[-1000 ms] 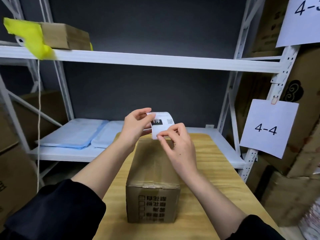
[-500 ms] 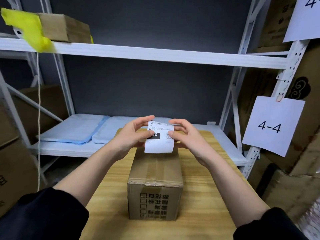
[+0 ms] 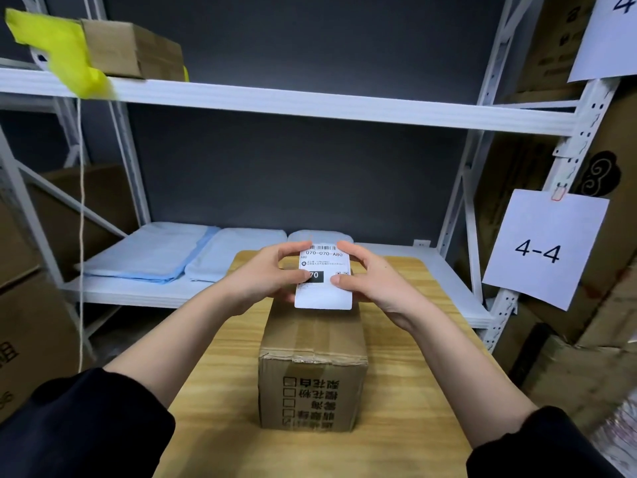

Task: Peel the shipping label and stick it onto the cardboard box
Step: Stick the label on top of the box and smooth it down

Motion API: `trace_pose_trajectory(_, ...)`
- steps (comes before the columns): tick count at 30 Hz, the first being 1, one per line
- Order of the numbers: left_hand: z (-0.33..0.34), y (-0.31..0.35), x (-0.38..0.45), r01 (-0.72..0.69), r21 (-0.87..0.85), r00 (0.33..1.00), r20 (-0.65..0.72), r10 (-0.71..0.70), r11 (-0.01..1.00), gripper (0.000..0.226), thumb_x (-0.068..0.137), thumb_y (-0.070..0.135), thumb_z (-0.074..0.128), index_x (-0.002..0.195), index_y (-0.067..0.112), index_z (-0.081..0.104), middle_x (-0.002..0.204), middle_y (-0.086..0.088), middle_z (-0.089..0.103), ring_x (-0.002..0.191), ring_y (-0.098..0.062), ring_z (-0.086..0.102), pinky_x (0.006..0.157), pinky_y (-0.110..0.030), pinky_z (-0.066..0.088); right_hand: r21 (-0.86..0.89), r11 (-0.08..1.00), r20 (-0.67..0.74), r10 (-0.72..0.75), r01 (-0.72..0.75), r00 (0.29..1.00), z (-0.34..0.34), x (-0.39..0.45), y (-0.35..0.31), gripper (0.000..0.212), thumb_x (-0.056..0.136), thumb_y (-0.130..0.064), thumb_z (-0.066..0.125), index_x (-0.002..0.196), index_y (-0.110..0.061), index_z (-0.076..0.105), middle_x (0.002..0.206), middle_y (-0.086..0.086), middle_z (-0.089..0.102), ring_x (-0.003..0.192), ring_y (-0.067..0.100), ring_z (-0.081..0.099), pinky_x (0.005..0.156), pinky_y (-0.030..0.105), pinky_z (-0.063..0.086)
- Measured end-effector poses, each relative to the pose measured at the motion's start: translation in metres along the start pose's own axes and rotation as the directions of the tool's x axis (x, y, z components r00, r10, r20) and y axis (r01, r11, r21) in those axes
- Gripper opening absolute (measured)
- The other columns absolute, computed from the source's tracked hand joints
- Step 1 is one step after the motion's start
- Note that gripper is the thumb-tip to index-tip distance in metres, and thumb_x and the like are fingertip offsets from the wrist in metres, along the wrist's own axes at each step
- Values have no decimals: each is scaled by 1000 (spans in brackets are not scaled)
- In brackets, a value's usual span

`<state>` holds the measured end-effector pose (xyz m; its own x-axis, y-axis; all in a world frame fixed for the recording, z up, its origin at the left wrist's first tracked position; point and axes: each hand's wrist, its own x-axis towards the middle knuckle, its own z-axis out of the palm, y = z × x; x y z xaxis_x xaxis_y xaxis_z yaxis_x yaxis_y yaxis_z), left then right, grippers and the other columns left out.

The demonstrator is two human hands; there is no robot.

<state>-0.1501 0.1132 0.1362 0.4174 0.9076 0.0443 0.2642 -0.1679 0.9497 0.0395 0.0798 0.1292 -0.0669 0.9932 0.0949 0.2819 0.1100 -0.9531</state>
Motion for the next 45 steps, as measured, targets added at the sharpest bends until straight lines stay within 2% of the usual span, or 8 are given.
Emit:
trace_pose_trajectory(5,3,3,-2,103,79,993,43,-107,992,55,91,8,55,142,19,40,99,10,58,72,-13,57,48,-14,50,-104,993,43,66,-62,997,2,0,-1,72,83,-7,67,145,-15,33,140,0,44,116,14,55,101,32,47)
trace_pose_trajectory(11,7,-3,-4,150,30,988,37,-151,988,46,94,11,51,139,17,44,104,10,57,77,-6,55,45,-13,47,-41,990,-12,133,-133,991,10,2,4,46,95,-9,50,140,-10,42,121,3,55,98,16,59,84,34,54)
trace_pose_trajectory(17,3,-7,-6,136,70,990,30,-138,988,52,92,8,53,142,18,40,102,18,52,74,-7,56,46,-13,49,-47,990,4,135,-134,991,15,1,7,52,91,-2,54,141,-11,41,128,1,51,84,13,62,55,18,55)
trace_pose_trajectory(25,8,-6,0,138,383,987,28,-160,913,60,91,11,52,146,22,31,86,11,51,40,-3,54,47,-11,51,-587,804,-42,85,-93,995,22,9,7,57,90,-17,51,144,-20,34,144,6,46,103,28,63,90,40,52)
trace_pose_trajectory(31,3,-2,7,110,452,981,92,-169,885,65,89,13,56,147,20,28,101,1,55,47,-6,51,46,-13,48,-470,872,17,164,-137,986,17,10,9,64,88,-12,54,146,-16,29,142,6,44,62,20,63,65,33,58)
trace_pose_trajectory(36,4,-4,15,133,476,967,128,-218,869,67,88,12,57,147,16,26,90,6,53,56,-8,52,44,-13,47,-472,867,29,198,-161,980,18,12,6,69,86,-13,58,147,-15,27,140,7,44,66,20,62,67,34,58)
trace_pose_trajectory(42,10,-5,21,146,548,956,134,-259,824,51,88,15,57,136,13,40,83,0,53,60,-11,54,43,-16,48,-680,725,31,178,-110,984,26,13,-4,34,84,-16,56,118,-13,50,112,5,51,54,16,57,38,18,43)
trace_pose_trajectory(45,11,-6,24,148,574,953,135,-271,805,33,87,16,57,119,10,51,79,-1,52,60,-14,54,43,-19,50,-753,649,12,175,-106,985,29,15,-4,25,83,-20,56,107,-12,52,107,5,53,65,23,60,42,22,38)
